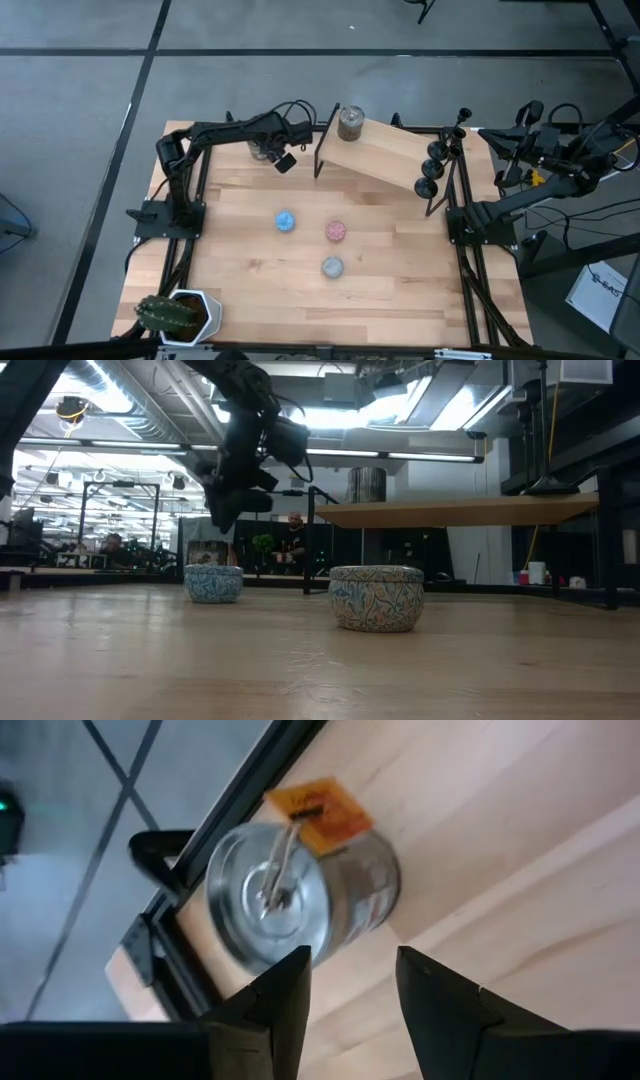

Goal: Pick & Place candle stick holders
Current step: Align the silver scented candle with the other silver scented candle on the shelf

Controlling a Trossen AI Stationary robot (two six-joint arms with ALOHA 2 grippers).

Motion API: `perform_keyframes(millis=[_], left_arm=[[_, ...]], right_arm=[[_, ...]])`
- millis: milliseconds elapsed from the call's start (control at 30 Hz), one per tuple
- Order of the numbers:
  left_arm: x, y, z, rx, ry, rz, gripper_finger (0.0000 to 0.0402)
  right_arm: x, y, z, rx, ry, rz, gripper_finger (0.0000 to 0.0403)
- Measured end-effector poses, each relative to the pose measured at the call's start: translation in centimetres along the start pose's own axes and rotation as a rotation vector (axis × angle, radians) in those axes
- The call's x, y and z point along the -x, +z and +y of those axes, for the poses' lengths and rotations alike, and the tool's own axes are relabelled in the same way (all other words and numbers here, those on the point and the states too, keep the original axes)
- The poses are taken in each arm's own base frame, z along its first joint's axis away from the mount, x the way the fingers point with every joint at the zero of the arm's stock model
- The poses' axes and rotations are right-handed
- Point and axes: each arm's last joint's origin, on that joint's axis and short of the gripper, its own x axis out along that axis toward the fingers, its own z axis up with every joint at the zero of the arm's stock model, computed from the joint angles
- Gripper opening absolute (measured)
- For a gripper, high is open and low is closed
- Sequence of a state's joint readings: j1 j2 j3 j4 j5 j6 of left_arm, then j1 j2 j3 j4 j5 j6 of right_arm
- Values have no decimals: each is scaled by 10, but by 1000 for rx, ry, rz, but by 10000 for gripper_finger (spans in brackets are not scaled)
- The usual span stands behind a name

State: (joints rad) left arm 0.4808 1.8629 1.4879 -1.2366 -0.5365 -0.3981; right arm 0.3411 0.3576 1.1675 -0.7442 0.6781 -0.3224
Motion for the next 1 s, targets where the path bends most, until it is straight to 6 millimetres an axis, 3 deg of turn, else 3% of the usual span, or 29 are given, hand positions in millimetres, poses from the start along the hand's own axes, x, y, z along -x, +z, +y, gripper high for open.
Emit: perform_keyframes(millis=[467,1000], left_arm=[[-6,7,7,164,-30,-9,143],[-7,8,7,228,-77,10,143]], right_arm=[[0,0,0,0,0,0,5],[0,0,0,0,0,0,5]])
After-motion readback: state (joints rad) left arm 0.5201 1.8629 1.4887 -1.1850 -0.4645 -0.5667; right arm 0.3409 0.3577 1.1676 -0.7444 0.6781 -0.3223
